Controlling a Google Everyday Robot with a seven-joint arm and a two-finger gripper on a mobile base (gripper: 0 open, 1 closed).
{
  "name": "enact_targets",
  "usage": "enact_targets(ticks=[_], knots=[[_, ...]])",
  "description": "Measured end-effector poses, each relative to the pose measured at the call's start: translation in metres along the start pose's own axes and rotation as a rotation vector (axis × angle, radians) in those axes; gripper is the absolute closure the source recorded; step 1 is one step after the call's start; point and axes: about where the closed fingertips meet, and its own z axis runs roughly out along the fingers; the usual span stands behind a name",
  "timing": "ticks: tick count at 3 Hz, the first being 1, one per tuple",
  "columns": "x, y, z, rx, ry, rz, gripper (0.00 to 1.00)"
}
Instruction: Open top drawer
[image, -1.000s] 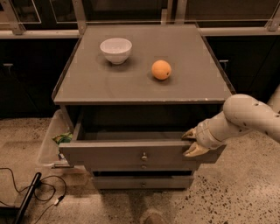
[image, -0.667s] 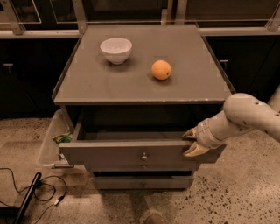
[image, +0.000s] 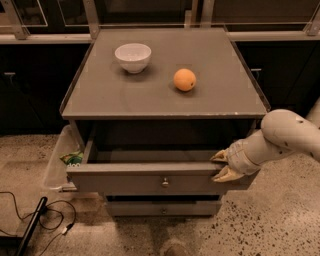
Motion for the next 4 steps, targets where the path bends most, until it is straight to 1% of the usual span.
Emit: enact_targets(ticks=[1,2,4], knots=[[-0.0004,0.0089,-0.0032,-0.003,-0.002,0.000,1.00],[-0.0004,0.0089,-0.0032,-0.003,-0.002,0.000,0.81],[-0.0005,0.0089,-0.0031,-0.003,-0.002,0.000,0.36]])
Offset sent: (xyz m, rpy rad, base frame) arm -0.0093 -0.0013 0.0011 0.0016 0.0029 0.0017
